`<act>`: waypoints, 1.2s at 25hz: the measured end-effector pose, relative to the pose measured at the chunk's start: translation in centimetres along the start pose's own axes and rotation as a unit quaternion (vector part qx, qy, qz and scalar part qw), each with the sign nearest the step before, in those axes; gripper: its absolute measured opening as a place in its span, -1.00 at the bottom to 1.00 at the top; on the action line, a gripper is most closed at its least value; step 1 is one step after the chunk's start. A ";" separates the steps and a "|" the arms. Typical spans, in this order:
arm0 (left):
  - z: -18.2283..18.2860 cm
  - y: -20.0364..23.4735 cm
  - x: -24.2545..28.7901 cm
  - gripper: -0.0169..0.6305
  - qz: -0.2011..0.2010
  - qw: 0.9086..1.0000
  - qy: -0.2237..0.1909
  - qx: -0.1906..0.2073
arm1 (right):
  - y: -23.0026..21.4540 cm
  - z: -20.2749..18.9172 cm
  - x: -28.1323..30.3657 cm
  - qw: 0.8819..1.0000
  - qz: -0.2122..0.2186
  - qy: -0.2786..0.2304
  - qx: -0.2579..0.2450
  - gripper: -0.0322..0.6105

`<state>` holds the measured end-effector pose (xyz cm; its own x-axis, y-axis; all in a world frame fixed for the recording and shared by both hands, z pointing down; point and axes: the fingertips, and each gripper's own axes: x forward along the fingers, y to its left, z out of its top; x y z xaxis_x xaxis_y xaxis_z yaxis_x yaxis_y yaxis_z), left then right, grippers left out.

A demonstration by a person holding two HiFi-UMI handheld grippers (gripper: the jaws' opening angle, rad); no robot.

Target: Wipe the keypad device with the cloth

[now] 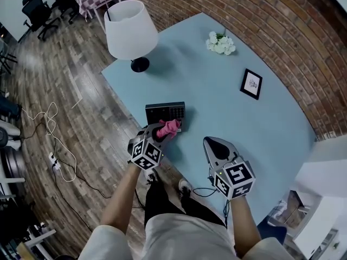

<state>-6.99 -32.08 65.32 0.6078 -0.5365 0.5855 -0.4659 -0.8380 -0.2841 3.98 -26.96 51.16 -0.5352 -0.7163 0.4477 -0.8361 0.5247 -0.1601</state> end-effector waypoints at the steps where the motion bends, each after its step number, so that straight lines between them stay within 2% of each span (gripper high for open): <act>1: -0.4 -0.5 0.0 -0.50 -0.003 1.000 0.003 -0.003 | 0.0 -0.1 -0.1 1.000 -0.001 0.001 0.001 -0.82; 11: -2.4 -2.6 0.3 -0.51 -0.027 0.999 0.027 -0.003 | -0.2 -0.7 -0.4 1.000 -0.002 0.003 0.005 -0.82; 15: -0.6 -0.8 -0.8 -0.51 -0.010 0.998 0.002 -0.063 | -0.3 -0.3 -1.0 1.000 -0.003 -0.001 0.007 -0.82; 17: 1.6 1.0 -1.8 -0.51 0.009 0.997 -0.020 -0.070 | -0.5 -0.1 -1.4 1.000 -0.005 -0.003 0.009 -0.82; 23: 7.2 6.6 -2.2 -0.51 0.059 0.997 -0.043 -0.020 | -1.1 -0.1 -2.3 1.000 -0.017 -0.005 0.016 -0.82; 26: 8.6 7.9 -0.7 -0.51 0.059 0.997 -0.042 -0.013 | -1.4 -0.4 -2.7 1.000 -0.023 -0.004 0.020 -0.82; 30: 8.8 7.3 1.8 -0.51 0.044 0.999 -0.019 0.019 | -2.3 -0.9 -3.3 0.999 -0.033 -0.001 0.027 -0.82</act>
<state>-3.65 -39.98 57.62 0.5900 -0.6113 0.5275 -0.4950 -0.7900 -0.3619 7.81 -25.41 50.82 -0.4782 -0.7498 0.4573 -0.8752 0.4502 -0.1770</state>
